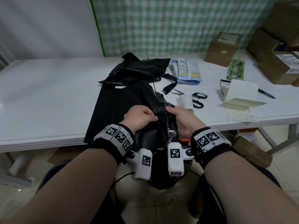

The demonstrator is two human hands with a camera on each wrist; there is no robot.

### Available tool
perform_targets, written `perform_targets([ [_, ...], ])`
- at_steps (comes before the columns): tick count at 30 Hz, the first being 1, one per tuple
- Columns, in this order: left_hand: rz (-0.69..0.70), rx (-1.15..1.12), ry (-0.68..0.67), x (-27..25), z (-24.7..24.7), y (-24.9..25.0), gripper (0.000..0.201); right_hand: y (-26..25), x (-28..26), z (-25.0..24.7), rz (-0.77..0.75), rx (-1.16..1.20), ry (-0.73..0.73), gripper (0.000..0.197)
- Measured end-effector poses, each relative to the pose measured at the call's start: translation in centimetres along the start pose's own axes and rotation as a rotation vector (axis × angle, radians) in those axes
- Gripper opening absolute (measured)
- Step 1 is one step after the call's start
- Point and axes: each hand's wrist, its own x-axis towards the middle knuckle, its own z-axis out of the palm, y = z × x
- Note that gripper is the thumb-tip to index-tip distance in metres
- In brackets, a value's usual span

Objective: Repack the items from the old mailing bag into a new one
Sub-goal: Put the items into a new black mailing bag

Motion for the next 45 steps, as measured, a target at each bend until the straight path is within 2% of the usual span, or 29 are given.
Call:
perform_targets([
  [4, -0.036, -0.017, 0.005, -0.1, 0.2, 0.3, 0.004, 0.2, 0.1, -0.1, -0.012, -0.010, -0.009, 0.021],
  [10, -0.041, -0.108, 0.019, 0.1, 0.2, 0.2, 0.012, 0.3, 0.2, -0.1, -0.056, -0.056, -0.018, 0.014],
  [13, -0.031, -0.239, 0.048, 0.2, -0.3, 0.1, 0.009, 0.3, 0.4, 0.1, -0.070, -0.025, 0.020, 0.023],
  [16, -0.081, -0.394, 0.098, 0.4, -1.2, -0.4, 0.011, 0.3, 0.7, 0.1, -0.040, 0.029, 0.049, 0.039],
  [19, -0.145, -0.583, 0.130, 0.6, -2.3, -0.7, 0.020, 0.1, 0.8, 0.5, -0.014, 0.070, 0.108, 0.053],
  [23, -0.184, -0.819, 0.122, 0.4, -4.3, -0.5, 0.030, -0.9, 0.1, 1.1, 0.032, 0.292, 0.210, 0.033],
  [24, -0.187, -0.851, 0.109, 0.3, -4.7, -0.4, 0.030, -1.0, -0.1, 1.1, 0.037, 0.344, 0.211, 0.028],
  [26, -0.172, -0.886, 0.077, 0.3, -5.5, -0.1, 0.031, -1.1, -0.4, 1.4, 0.047, 0.359, 0.116, 0.022],
  [28, -0.144, -0.890, 0.052, 0.4, -6.2, 0.2, 0.032, -1.2, -0.6, 1.7, 0.063, 0.270, -0.008, 0.033],
  [30, -0.115, -0.904, 0.017, 0.4, -7.0, 0.5, 0.034, -1.5, -0.8, 2.1, 0.042, 0.131, -0.088, 0.032],
  [33, -0.063, -0.922, -0.073, -0.2, -7.6, 1.3, 0.029, -1.9, -0.8, 2.9, -0.017, -0.022, -0.020, 0.014],
  [34, -0.040, -0.919, -0.096, -0.4, -7.7, 1.6, 0.025, -2.0, -0.6, 3.0, -0.033, -0.004, 0.027, 0.007],
  [37, 0.036, -0.847, -0.132, -1.2, -8.1, 1.9, 0.016, -2.7, -0.2, 2.9, -0.082, 0.215, 0.098, 0.006],
  [40, 0.047, -0.694, -0.190, -1.6, -9.1, 1.3, 0.017, -3.9, -0.4, 1.8, -0.096, 0.381, 0.096, 0.026],
  [42, 0.044, -0.442, -0.160, -1.6, -9.5, 0.5, 0.005, -4.3, -0.6, 1.4, -0.079, 0.450, 0.064, 0.037],
  [45, 0.010, -0.241, -0.069, -1.4, -9.4, 0.2, 0.003, -4.3, -0.9, 2.3, -0.096, 0.440, 0.000, 0.033],
])
